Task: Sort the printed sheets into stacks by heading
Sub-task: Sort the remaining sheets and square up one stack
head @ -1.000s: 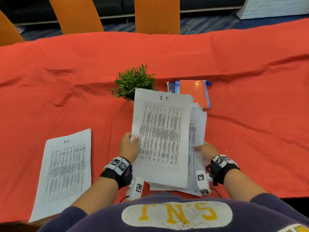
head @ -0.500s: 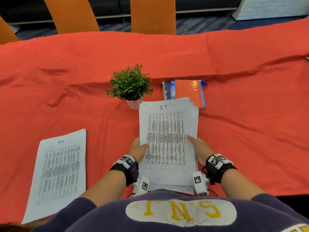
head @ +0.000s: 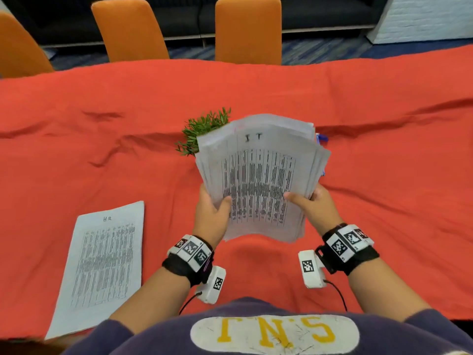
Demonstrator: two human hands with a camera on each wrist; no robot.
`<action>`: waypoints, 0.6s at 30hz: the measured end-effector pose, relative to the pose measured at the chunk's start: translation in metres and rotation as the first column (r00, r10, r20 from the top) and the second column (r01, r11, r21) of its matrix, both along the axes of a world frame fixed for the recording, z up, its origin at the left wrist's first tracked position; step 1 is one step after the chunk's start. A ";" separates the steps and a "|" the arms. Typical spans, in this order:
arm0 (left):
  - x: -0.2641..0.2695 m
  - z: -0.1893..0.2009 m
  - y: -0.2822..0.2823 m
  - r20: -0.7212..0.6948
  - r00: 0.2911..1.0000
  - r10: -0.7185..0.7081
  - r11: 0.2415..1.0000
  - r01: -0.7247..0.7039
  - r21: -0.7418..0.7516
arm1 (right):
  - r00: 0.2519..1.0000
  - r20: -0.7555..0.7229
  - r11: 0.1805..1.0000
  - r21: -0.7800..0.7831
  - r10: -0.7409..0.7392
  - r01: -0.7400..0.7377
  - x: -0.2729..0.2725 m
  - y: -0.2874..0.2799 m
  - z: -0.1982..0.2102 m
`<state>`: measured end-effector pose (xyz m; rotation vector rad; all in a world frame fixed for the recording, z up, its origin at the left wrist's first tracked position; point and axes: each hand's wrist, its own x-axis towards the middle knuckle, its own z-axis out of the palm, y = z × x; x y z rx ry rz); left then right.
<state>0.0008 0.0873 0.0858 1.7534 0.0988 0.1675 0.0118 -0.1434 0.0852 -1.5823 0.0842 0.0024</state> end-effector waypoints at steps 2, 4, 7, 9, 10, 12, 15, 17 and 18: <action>0.000 0.001 0.003 0.014 1.000 0.015 1.000 -0.014 -0.028 | 1.000 0.005 0.999 0.032 -0.002 0.002 0.000 0.000 0.002; 0.002 0.001 0.002 0.024 0.999 0.025 0.999 -0.024 -0.038 | 1.000 -0.001 0.997 0.073 -0.023 0.023 0.002 0.002 0.002; 0.006 0.003 -0.002 0.020 0.999 0.034 0.997 -0.033 -0.076 | 0.999 -0.016 0.993 0.110 -0.044 0.046 0.006 0.005 -0.002; 0.009 0.005 -0.003 -0.002 0.997 0.074 0.988 -0.074 -0.138 | 0.997 -0.043 0.986 0.147 -0.071 0.076 0.009 0.006 -0.005; 0.010 0.007 -0.004 -0.022 0.996 0.089 0.980 -0.092 -0.174 | 0.995 -0.063 0.983 0.158 -0.083 0.092 0.010 0.006 -0.007; 0.012 0.009 -0.004 -0.046 0.995 0.085 0.971 -0.093 -0.222 | 0.993 -0.076 0.984 0.146 -0.092 0.103 0.011 0.009 -0.005; 0.014 0.015 -0.006 -0.010 0.995 0.099 0.967 -0.098 -0.235 | 0.995 -0.023 0.988 0.117 -0.094 0.096 0.011 0.015 0.008; 0.015 0.018 -0.002 0.050 0.993 0.104 0.959 -0.087 -0.269 | 0.996 0.042 0.990 0.124 -0.075 0.070 0.010 0.013 0.016; 0.015 0.016 0.001 0.075 0.992 0.101 0.959 -0.077 -0.271 | 0.996 0.069 0.991 0.123 -0.053 0.045 0.009 0.011 0.019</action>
